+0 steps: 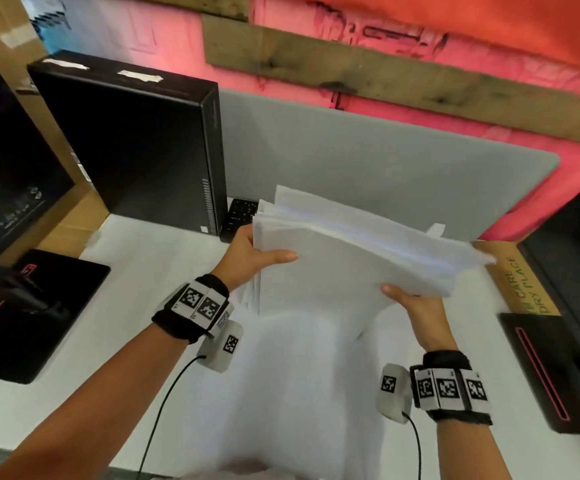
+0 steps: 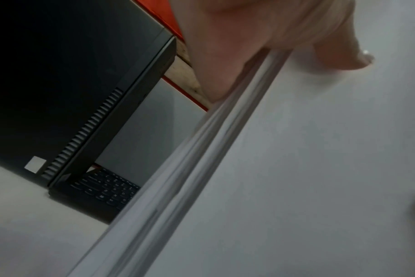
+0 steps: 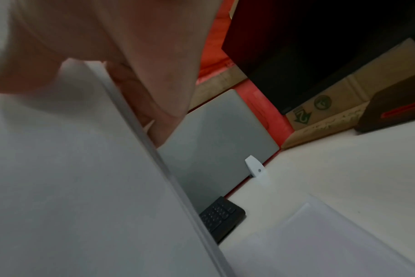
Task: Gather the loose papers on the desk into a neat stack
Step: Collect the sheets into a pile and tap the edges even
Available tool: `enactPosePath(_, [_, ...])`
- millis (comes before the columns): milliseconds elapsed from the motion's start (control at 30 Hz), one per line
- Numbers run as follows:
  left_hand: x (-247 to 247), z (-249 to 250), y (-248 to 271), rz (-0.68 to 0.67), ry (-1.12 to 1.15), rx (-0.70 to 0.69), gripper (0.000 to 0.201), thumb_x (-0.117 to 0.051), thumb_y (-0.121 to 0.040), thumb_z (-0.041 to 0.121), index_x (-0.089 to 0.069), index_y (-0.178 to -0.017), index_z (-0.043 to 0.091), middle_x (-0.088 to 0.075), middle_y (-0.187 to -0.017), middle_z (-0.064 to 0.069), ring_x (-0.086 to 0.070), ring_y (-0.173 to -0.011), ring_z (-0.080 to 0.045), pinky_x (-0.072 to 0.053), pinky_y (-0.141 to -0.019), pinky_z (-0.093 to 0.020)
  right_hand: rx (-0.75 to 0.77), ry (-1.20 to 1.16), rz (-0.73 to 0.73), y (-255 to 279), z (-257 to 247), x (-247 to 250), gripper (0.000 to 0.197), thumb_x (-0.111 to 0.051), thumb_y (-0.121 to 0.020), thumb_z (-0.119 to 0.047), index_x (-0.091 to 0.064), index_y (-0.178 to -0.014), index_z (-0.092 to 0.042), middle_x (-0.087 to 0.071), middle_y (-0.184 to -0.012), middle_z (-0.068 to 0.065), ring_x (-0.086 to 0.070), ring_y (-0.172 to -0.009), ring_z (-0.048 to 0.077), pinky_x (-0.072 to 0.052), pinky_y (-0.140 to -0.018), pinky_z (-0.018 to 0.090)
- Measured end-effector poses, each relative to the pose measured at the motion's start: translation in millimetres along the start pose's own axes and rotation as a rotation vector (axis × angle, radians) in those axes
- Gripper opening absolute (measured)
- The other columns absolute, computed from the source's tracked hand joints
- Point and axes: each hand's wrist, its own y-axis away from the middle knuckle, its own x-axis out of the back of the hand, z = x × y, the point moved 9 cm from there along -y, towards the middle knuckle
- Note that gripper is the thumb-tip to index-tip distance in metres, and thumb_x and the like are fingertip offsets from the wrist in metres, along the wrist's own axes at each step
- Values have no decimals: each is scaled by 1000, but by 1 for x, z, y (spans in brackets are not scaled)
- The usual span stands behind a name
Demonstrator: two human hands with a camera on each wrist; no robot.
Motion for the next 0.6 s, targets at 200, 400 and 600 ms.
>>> enactPosePath(200, [3, 8, -17, 30, 62, -15, 53, -79, -54, 31, -55, -101, 27, -63, -100, 8, -66, -89, 3, -55, -78, -19, 49, -57, 13, -18, -24, -16, 36, -68, -74, 4, -61, -95, -24, -71, -86, -13, -66, -81, -2, -51, -69, 10])
enactPosePath(400, [-2, -44, -28, 97, -94, 203, 49, -76, -73, 16, -55, -116, 8, -63, -117, -9, -62, -106, -19, -50, -94, -34, -110, 50, 90, -24, 12, -24, 24, -66, -83, -11, -55, -105, -13, -63, -95, 1, -61, -83, 11, -49, -62, 12])
enactPosePath(600, [-13, -52, -22, 4, -91, 128, 37, -68, -80, 8, -58, -115, 12, -64, -108, 5, -63, -97, -2, -51, -91, -22, -198, 188, 201, -4, 39, 5, 23, -66, -83, -16, -61, -103, -6, -64, -90, 6, -60, -79, 19, -48, -71, 30])
